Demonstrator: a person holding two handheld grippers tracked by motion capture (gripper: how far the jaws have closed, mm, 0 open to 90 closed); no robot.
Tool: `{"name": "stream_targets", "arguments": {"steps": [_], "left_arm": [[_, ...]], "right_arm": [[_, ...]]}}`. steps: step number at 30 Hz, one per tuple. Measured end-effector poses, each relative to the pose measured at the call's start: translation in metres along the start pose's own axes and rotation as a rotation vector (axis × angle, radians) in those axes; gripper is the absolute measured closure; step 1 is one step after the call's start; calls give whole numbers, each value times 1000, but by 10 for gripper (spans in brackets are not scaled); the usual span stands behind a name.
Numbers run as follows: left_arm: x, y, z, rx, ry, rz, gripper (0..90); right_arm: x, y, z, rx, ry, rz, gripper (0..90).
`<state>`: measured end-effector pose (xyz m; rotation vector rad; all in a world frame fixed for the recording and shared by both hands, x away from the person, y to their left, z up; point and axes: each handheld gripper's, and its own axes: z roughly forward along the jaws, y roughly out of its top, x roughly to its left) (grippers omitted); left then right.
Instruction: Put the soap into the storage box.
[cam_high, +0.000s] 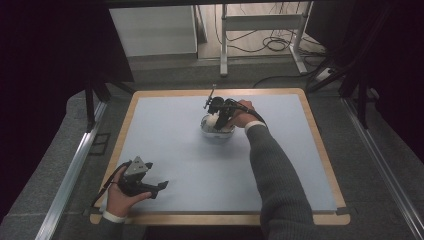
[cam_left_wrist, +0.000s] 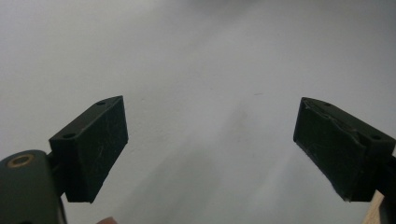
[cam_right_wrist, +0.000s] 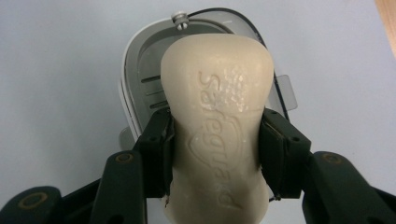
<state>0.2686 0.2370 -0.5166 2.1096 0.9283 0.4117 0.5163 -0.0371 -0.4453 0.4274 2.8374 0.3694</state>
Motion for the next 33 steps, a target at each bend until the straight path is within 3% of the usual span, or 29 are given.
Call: {"name": "stream_targets", "arguments": {"steps": [5, 12, 18, 26, 33], "left_arm": [[5, -3, 1, 0, -5, -23, 106], [5, -3, -1, -5, -3, -23, 106], [4, -3, 0, -3, -5, -21, 106], [4, -2, 1, 2, -4, -20, 105], [3, -2, 0, 1, -2, -15, 106]], "right_arm": [[-1, 0, 4, 12, 4, -10, 495], [0, -1, 9, 18, 2, -4, 476], [0, -2, -1, -51, 17, 89, 429], [3, -9, -24, -149, -33, 222, 334], [9, -31, -38, -239, -69, 281, 289]]}}
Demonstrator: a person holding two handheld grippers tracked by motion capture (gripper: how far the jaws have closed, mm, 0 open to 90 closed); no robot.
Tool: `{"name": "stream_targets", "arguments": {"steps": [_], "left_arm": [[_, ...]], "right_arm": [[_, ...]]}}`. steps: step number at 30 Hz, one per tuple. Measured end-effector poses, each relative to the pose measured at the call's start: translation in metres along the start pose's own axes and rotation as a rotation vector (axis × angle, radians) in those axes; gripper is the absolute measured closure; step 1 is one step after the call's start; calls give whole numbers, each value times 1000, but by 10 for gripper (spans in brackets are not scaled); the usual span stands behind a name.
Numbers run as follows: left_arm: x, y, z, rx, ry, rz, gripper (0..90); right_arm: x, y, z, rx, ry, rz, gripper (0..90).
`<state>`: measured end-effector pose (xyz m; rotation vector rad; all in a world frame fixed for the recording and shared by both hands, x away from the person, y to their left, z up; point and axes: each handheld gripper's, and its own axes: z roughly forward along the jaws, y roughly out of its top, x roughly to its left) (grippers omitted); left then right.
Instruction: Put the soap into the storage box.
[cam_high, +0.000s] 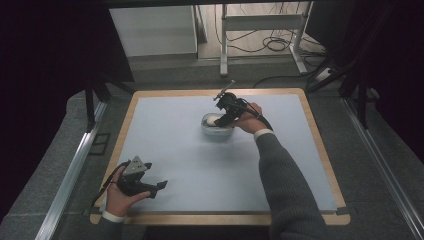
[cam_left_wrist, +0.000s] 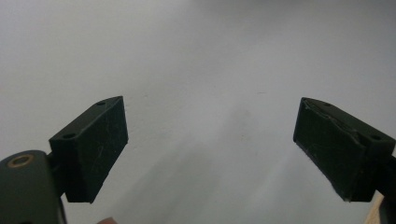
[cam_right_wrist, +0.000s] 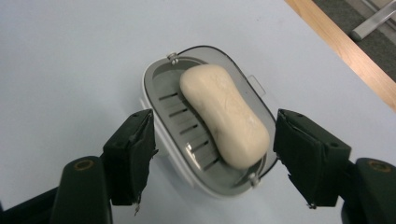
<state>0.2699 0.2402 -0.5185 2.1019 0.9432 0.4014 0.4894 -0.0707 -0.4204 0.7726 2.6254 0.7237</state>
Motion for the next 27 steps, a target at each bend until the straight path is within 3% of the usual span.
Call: {"name": "stream_targets", "arguments": {"steps": [4, 6, 9, 21, 27], "left_arm": [[-1, 0, 1, 1, 0, -2, 106], [-1, 0, 1, 3, 2, 0, 106], [-1, 0, 1, 3, 2, -3, 106], [-2, 1, 1, 4, 4, 3, 106], [-2, 1, 1, 2, 10, -3, 106]], "right_arm": [[-3, -19, -4, -25, -18, 42, 278], [-4, -30, -6, -33, -50, 79, 268], [-4, -46, -9, -57, -43, 109, 263], [-1, -111, -32, -127, -65, 172, 257], [9, -142, -44, -177, -119, 194, 263]]}}
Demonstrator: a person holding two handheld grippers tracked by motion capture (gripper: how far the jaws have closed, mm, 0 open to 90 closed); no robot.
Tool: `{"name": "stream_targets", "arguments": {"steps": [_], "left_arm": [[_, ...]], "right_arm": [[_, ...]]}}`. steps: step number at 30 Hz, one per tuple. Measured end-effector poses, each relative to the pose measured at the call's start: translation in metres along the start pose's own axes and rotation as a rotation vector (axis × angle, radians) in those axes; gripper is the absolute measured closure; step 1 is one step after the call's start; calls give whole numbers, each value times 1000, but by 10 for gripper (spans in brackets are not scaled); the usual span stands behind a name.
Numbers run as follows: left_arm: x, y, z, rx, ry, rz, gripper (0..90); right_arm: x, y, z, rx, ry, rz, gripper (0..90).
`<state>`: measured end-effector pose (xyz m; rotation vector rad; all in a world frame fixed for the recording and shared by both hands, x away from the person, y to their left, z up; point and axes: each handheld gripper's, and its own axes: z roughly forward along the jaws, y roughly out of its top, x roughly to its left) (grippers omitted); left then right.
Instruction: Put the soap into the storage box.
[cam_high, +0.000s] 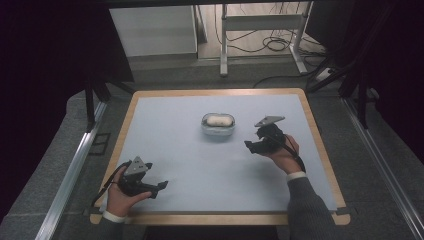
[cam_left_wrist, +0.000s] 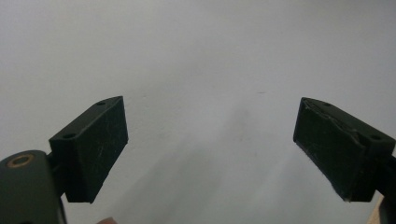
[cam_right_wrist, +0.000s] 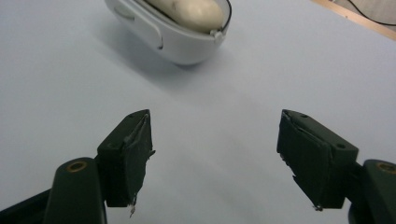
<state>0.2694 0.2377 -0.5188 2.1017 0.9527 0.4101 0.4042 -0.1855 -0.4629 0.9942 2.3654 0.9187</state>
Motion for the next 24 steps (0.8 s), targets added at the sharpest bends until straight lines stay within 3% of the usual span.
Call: {"name": "stream_targets", "arguments": {"steps": [12, 16, 24], "left_arm": [[1, 0, 0, 2, 7, -1, 106], [1, 0, 0, 2, 7, 0, 106], [0, 0, 1, 3, 4, 3, 106]], "right_arm": [[6, -65, -26, -32, -5, 57, 258], [6, -71, -27, -17, -21, 50, 259], [6, -73, -32, -52, -37, 55, 250]]}}
